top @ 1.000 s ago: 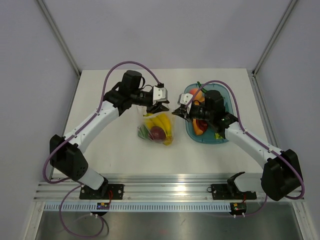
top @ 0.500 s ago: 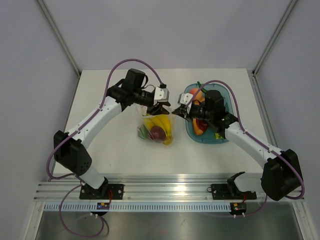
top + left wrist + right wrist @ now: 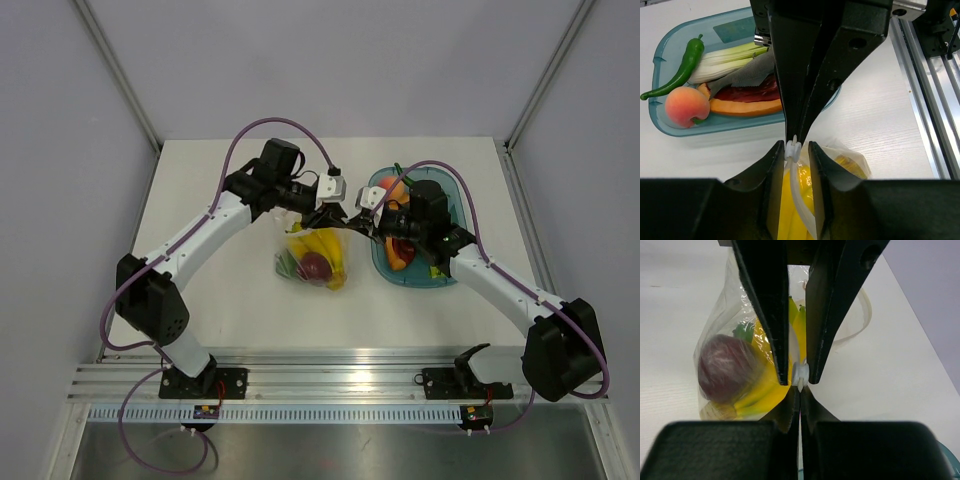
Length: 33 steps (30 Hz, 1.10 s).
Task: Place the food in the zip-top bag and seal the zipper
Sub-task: Zip the zipper food storage bag at the center of the board.
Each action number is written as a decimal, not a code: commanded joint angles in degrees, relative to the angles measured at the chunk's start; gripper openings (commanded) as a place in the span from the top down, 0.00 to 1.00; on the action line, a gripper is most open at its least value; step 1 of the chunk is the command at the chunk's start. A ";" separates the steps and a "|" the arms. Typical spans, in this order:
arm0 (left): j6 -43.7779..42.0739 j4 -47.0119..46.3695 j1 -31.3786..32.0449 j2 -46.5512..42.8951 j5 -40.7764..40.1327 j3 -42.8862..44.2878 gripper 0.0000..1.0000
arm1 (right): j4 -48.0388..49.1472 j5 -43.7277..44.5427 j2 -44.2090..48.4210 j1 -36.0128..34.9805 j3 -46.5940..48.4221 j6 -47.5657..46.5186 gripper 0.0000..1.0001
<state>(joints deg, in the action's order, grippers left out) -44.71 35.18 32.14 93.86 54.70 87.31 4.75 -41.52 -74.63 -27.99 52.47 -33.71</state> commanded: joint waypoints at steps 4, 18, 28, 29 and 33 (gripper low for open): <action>1.38 -0.82 -0.06 -0.09 0.50 1.37 0.89 | 7.44 2.57 2.12 0.30 -0.96 1.19 1.00; 4.63 3.14 -0.50 -0.35 -3.89 1.20 1.00 | 21.42 14.26 5.46 0.30 -8.25 10.42 1.00; 6.12 5.78 -2.96 -4.83 -9.86 -2.93 1.00 | 27.15 19.37 7.57 0.30 -13.62 15.08 1.00; 6.91 5.78 -3.48 -6.14 -10.22 -3.63 1.00 | 27.15 19.98 7.74 0.30 -13.79 15.17 1.00; 12.00 5.60 -4.63 -9.39 -12.50 -6.71 1.00 | 25.66 20.33 7.92 0.30 -13.88 14.82 1.00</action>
<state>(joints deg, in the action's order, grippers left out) -37.08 37.63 29.10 89.08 46.22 82.24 26.28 -26.15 -68.93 -28.40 38.33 -19.03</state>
